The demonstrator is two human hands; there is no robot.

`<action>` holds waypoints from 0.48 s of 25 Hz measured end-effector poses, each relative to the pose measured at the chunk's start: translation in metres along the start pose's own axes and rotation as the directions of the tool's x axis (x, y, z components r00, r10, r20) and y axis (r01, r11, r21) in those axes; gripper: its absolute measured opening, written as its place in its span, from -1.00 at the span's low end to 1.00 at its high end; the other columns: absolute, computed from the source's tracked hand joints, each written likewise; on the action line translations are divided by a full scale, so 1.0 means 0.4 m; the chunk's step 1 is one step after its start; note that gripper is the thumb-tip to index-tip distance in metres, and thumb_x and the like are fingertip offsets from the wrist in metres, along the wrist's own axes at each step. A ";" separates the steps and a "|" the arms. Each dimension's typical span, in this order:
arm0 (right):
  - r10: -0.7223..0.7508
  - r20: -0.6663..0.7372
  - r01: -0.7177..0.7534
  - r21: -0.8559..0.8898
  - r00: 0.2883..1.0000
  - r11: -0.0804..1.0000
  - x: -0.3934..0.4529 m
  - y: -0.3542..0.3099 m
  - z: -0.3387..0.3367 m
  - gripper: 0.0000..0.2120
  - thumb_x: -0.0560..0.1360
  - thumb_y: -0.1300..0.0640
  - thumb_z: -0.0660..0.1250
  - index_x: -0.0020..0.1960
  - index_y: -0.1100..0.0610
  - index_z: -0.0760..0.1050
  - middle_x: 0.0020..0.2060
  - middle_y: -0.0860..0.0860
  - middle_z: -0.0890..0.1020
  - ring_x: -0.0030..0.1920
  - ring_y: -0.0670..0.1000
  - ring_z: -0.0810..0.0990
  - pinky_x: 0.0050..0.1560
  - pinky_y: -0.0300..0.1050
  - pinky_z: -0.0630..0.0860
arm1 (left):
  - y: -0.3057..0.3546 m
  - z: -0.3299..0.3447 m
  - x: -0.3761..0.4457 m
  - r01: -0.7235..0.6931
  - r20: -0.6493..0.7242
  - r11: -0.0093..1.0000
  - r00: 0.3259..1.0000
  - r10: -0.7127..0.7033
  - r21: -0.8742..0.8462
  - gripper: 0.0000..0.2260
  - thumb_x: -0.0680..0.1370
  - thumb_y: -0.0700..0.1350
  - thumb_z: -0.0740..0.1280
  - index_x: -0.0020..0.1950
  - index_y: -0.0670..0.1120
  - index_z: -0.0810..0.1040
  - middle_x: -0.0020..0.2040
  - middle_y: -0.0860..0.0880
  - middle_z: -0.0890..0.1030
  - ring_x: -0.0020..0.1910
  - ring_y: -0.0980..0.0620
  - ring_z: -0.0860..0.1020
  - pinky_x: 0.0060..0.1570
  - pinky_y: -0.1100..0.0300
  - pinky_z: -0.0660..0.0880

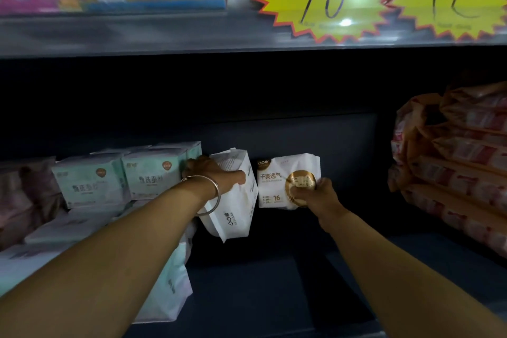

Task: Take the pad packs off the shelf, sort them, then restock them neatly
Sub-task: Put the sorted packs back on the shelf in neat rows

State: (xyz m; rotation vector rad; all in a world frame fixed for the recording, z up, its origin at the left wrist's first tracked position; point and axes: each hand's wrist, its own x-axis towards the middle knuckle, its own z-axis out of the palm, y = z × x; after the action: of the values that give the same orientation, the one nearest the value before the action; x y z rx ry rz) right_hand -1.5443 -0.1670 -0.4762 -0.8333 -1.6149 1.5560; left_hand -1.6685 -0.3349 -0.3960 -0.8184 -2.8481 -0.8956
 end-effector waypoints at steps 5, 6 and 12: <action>0.102 0.059 -0.045 -0.608 0.993 0.792 0.022 0.042 0.054 -0.49 0.35 -0.09 0.35 0.27 -0.02 0.38 0.19 0.02 0.54 0.29 0.12 0.43 0.37 0.17 0.28 | -0.019 -0.025 0.001 0.012 0.053 0.992 0.998 -0.018 0.123 -0.10 0.29 0.25 0.42 0.45 -0.16 0.15 0.38 -0.18 0.23 0.33 -0.17 0.33 0.21 0.06 0.42; 0.102 0.042 -0.045 -0.689 0.994 0.723 0.011 0.036 0.058 -0.56 0.43 -0.04 0.30 0.29 -0.03 0.37 0.23 0.03 0.51 0.33 0.12 0.37 0.39 0.17 0.20 | -0.019 -0.031 0.000 0.011 0.075 0.992 0.997 -0.021 0.125 -0.08 0.26 0.26 0.42 0.45 -0.15 0.16 0.38 -0.17 0.23 0.33 -0.16 0.33 0.21 0.06 0.43; -0.292 -0.049 0.169 -0.719 0.955 0.674 -0.018 0.013 0.101 -0.62 0.53 0.30 0.22 0.31 0.20 0.25 0.26 0.19 0.39 0.16 0.22 0.52 0.10 0.02 0.48 | -0.024 -0.038 -0.018 -0.041 0.161 0.981 0.987 0.009 0.191 -0.25 0.35 0.25 0.36 0.40 -0.12 0.26 0.35 -0.14 0.32 0.32 -0.13 0.35 0.22 0.07 0.44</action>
State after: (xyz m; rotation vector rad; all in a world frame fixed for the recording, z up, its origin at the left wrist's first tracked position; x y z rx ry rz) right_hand -1.5754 -0.1939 -0.4820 -1.0555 -2.1287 0.6220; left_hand -1.6686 -0.3531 -0.3898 -0.9385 -2.9909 -0.5599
